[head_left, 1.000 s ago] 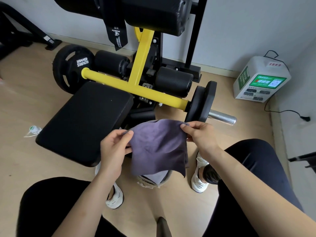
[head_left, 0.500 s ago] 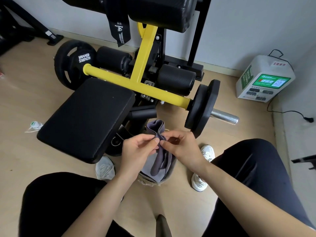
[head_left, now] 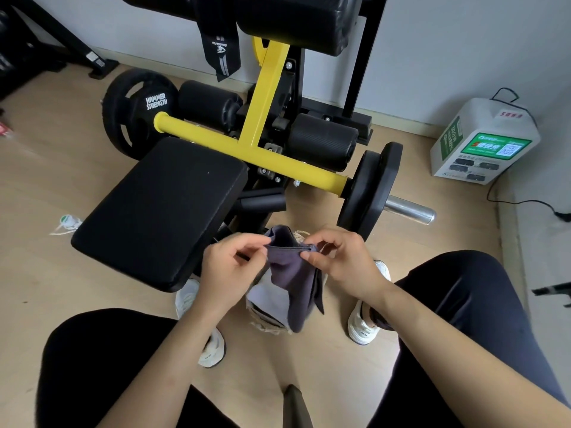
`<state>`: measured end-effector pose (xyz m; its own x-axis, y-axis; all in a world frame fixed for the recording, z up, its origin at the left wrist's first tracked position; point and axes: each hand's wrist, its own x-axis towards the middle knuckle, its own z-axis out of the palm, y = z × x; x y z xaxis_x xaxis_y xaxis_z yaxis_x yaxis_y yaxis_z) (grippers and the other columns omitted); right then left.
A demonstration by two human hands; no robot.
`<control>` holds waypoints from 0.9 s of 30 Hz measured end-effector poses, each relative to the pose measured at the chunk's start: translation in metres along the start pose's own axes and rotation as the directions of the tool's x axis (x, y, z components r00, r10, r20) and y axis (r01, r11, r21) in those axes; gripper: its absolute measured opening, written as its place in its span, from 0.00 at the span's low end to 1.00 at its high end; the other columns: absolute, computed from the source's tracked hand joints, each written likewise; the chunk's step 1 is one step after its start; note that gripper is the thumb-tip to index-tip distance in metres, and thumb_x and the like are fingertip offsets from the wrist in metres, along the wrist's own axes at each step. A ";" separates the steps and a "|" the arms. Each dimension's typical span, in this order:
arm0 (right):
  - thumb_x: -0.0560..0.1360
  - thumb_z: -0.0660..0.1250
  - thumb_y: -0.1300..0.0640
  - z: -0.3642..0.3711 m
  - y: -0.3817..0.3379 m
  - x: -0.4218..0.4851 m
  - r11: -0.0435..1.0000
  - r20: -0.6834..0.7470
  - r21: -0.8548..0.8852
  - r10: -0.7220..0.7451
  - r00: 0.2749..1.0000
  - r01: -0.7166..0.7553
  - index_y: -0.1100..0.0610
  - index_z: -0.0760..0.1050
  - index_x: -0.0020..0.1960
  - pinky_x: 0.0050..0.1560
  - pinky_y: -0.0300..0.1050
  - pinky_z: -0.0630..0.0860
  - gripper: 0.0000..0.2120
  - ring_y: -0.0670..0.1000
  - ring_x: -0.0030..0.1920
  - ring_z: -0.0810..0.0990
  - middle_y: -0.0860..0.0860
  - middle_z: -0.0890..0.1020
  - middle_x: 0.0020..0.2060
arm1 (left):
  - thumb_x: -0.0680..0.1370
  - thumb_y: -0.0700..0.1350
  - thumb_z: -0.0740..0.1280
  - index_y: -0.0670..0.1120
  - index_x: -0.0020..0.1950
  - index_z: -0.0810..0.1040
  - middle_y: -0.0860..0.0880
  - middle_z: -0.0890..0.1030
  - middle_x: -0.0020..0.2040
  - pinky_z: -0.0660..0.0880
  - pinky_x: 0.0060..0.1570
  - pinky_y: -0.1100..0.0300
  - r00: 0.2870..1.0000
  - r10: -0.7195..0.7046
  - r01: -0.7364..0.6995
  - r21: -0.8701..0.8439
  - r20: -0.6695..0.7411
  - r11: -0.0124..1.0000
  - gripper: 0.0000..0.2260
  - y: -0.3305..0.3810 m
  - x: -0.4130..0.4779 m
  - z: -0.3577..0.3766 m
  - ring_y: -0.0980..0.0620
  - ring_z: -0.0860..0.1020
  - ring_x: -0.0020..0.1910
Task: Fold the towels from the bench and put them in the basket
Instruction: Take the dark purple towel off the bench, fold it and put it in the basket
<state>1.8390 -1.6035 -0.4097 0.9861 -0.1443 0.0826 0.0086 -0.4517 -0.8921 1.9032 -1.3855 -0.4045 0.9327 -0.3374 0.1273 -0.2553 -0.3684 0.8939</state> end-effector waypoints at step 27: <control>0.77 0.71 0.63 -0.030 0.020 0.007 0.993 0.049 -0.088 0.088 0.995 -0.083 0.54 0.79 0.48 0.50 0.46 0.79 0.05 0.50 0.43 0.81 0.49 0.83 0.41 | 0.75 0.36 0.75 0.48 0.52 0.82 0.55 0.84 0.47 0.79 0.50 0.63 0.986 0.160 -0.162 0.031 0.052 0.986 0.10 -0.007 0.004 -0.009 0.54 0.83 0.49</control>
<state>1.8411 -1.6400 -0.4132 0.9900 -0.1402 -0.0178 -0.0881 -0.5139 -0.8533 1.9112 -1.3765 -0.4060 0.8652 -0.4367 0.2464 -0.4108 -0.3357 0.8477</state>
